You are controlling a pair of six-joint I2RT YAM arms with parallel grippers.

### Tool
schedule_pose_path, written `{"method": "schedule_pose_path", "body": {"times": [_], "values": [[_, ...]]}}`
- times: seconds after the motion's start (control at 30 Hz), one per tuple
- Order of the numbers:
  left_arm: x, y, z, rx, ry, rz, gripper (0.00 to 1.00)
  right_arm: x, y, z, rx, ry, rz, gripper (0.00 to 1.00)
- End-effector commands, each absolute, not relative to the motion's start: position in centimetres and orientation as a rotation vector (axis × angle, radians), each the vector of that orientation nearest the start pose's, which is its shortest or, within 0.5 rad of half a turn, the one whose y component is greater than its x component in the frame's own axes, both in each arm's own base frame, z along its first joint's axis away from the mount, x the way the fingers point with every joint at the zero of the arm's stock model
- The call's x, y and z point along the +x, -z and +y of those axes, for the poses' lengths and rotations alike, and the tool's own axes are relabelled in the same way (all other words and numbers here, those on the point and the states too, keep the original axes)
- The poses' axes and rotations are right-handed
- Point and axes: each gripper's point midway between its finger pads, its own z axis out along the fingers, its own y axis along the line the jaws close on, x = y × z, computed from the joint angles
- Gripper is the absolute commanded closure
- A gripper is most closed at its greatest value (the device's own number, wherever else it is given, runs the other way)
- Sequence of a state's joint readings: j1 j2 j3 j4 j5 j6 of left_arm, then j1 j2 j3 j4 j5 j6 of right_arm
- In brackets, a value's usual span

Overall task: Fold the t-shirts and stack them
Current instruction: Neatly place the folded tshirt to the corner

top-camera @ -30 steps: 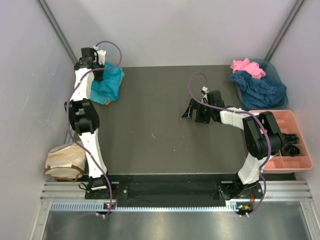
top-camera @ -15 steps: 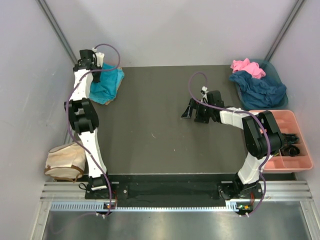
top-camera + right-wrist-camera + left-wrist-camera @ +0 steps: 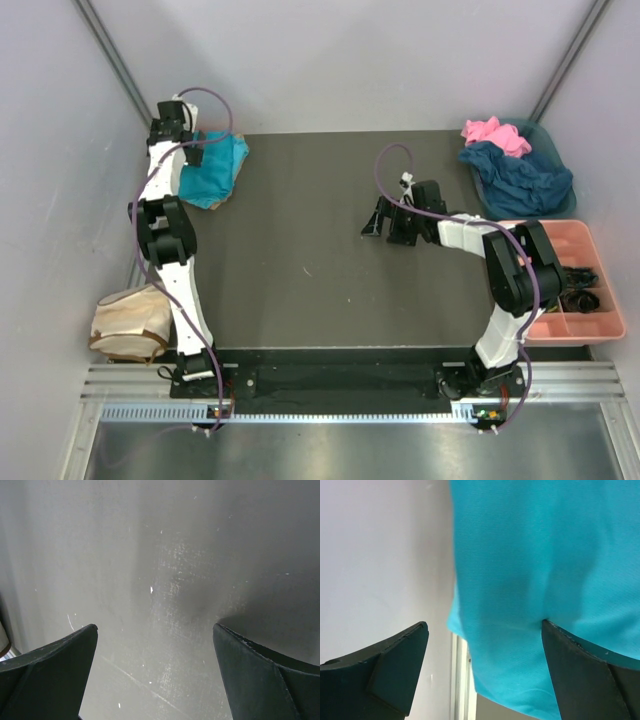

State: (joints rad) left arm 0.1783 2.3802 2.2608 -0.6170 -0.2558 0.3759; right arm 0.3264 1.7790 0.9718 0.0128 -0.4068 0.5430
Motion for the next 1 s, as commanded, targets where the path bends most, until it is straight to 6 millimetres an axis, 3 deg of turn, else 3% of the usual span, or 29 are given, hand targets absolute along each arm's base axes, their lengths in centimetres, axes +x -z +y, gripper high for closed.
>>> {"method": "schedule_pose_path", "body": {"times": [0.0, 0.13, 0.17, 0.23, 0.27, 0.3, 0.33, 0.37, 0.43, 0.5, 0.53, 0.6, 0.67, 0.7, 0.73, 0.8, 0.83, 0.87, 0.97], "values": [[59.4, -17.2, 19.2, -0.068, -0.705, 2.225, 0.01, 36.3, -3.3, 22.5, 0.041, -0.864, 2.526, 0.01], [59.1, -18.4, 18.7, -0.144, -0.666, 2.197, 0.01, 36.0, -3.1, 22.8, 0.037, -0.871, 2.531, 0.01], [59.0, -19.5, 18.1, -0.156, -0.63, 2.177, 0.01, 36.0, -3.3, 22.8, 0.032, -0.872, 2.527, 0.01], [59.0, -19.6, 16.4, -0.204, -0.531, 2.166, 0.01, 36.2, -3.6, 22.8, 0.026, -0.858, 2.517, 0.01], [59.0, -21.6, 15.2, -0.218, -0.478, 2.12, 0.01, 36.6, -4.2, 22.8, 0.009, -0.851, 2.497, 0.01], [59.1, -22.2, 14.0, -0.234, -0.424, 2.097, 0.01, 36.7, -4.2, 22.5, 0.015, -0.824, 2.502, 0.01], [58.9, -21.7, 12.0, -0.218, -0.392, 2.101, 0.01, 36.9, -4.5, 22.5, 0.006, -0.809, 2.499, 0.01], [59.0, -24.4, 10.8, -0.216, -0.372, 2.025, 0.01, 37.3, -5.2, 22.6, -0.012, -0.799, 2.482, 0.01], [58.5, -26.2, 7.0, -0.199, -0.314, 1.983, 0.01, 37.8, -6.4, 22.4, -0.021, -0.77, 2.459, 0.01], [58.4, -27.7, 4.6, -0.215, -0.233, 1.934, 0.01, 38.3, -8.3, 22.3, -0.044, -0.734, 2.406, 0.01], [57.6, -28.7, 1.4, -0.175, -0.171, 1.919, 0.01, 38.3, -9.0, 22.3, -0.052, -0.724, 2.393, 0.01], [57.1, -29.9, -1.8, -0.17, -0.035, 1.877, 0.01, 38.5, -11.2, 22.2, -0.077, -0.679, 2.333, 0.01], [54.8, -29.7, -5.1, -0.13, 0.099, 1.867, 0.01, 37.9, -12.5, 22.2, -0.111, -0.64, 2.313, 0.01], [54.4, -30.7, -7.0, -0.12, 0.218, 1.81, 0.01, 38.0, -13.1, 21.9, -0.109, -0.607, 2.295, 0.01], [52.4, -29.5, -8.1, -0.125, 0.26, 1.824, 0.01, 37.6, -14.5, 21.5, -0.115, -0.591, 2.263, 0.01], [50.8, -28.9, -9.2, -0.155, 0.319, 1.809, 0.01, 36.9, -15.2, 20.9, -0.126, -0.53, 2.248, 0.01], [49.2, -28.3, -10.3, -0.136, 0.344, 1.8, 0.01, 36.4, -17.0, 20.5, -0.13, -0.524, 2.202, 0.01], [48.4, -27.8, -10.7, -0.128, 0.343, 1.806, 0.01, 35.7, -16.6, 19.9, -0.134, -0.499, 2.202, 0.01], [45.2, -25.6, -11.6, -0.122, 0.297, 1.851, 0.01, 33.9, -18.2, 18.4, -0.112, -0.461, 2.141, 0.01]]}}
